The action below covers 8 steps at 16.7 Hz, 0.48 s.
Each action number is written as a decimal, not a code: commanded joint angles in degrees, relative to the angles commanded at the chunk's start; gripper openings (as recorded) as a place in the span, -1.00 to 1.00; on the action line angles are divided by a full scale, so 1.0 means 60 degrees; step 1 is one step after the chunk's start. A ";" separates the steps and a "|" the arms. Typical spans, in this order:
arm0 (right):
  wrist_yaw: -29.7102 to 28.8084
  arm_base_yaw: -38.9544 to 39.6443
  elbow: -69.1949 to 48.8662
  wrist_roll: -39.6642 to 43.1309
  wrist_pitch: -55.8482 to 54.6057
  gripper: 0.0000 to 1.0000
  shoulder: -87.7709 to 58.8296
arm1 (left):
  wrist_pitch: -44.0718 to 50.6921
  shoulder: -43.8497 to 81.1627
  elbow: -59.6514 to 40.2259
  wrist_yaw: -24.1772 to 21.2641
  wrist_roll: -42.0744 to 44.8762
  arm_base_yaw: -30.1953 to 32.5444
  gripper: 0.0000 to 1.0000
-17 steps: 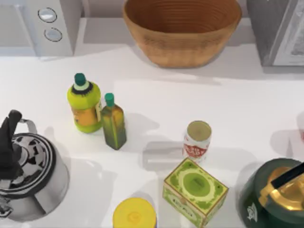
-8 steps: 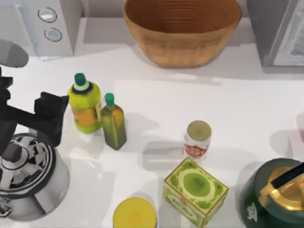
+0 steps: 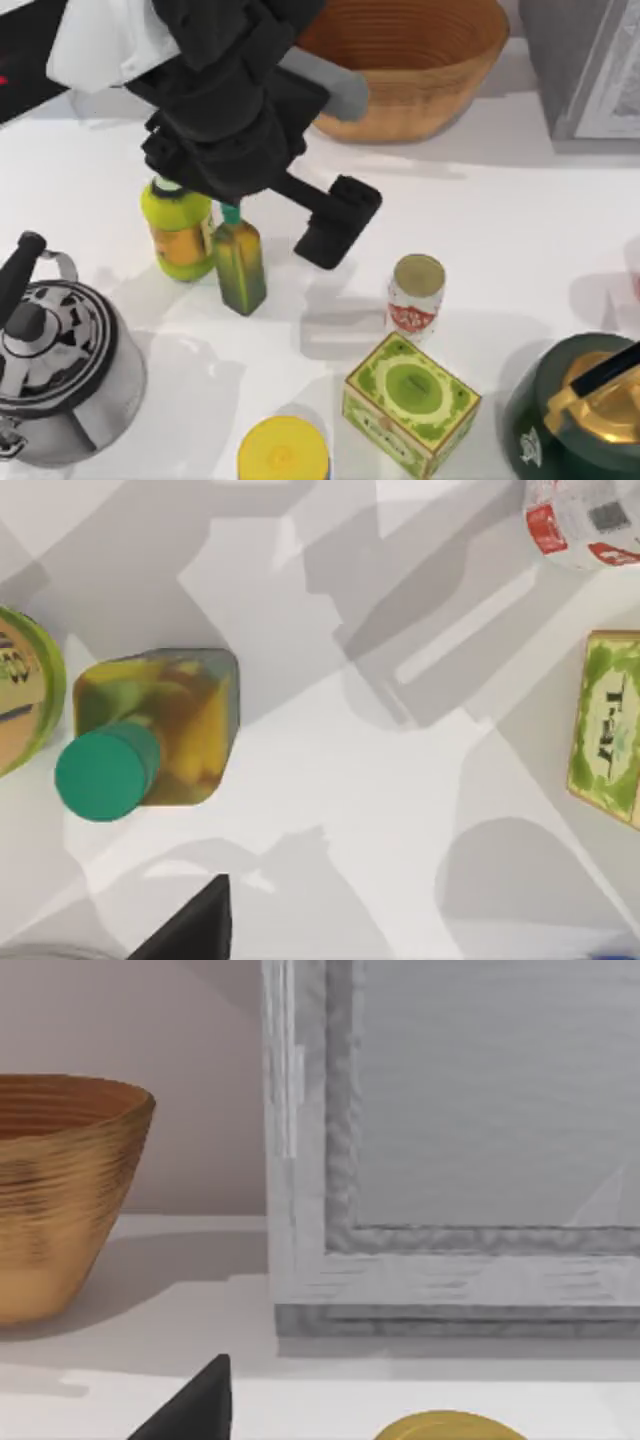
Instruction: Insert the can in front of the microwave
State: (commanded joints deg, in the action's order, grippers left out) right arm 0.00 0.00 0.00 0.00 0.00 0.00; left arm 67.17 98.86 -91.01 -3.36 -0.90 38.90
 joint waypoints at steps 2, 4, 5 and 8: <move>0.0000 0.0000 0.0000 0.0000 0.0000 1.00 0.0000 | 0.1056 0.1888 -0.1670 -0.0029 -0.0065 0.0513 1.00; 0.0000 0.0000 0.0000 0.0000 0.0000 1.00 0.0000 | 0.1895 0.3517 -0.3213 -0.0004 -0.0130 0.0920 1.00; 0.0000 0.0000 0.0000 0.0000 0.0000 1.00 0.0000 | 0.2219 0.4198 -0.3922 0.0031 -0.0161 0.1086 1.00; 0.0000 0.0000 0.0000 0.0000 0.0000 1.00 0.0000 | 0.2872 0.5715 -0.5752 0.0198 -0.0246 0.1477 1.00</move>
State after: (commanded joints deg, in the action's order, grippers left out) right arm 0.00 0.00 0.00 0.00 0.00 0.00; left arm 84.41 133.15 -125.52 -2.18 -2.37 47.77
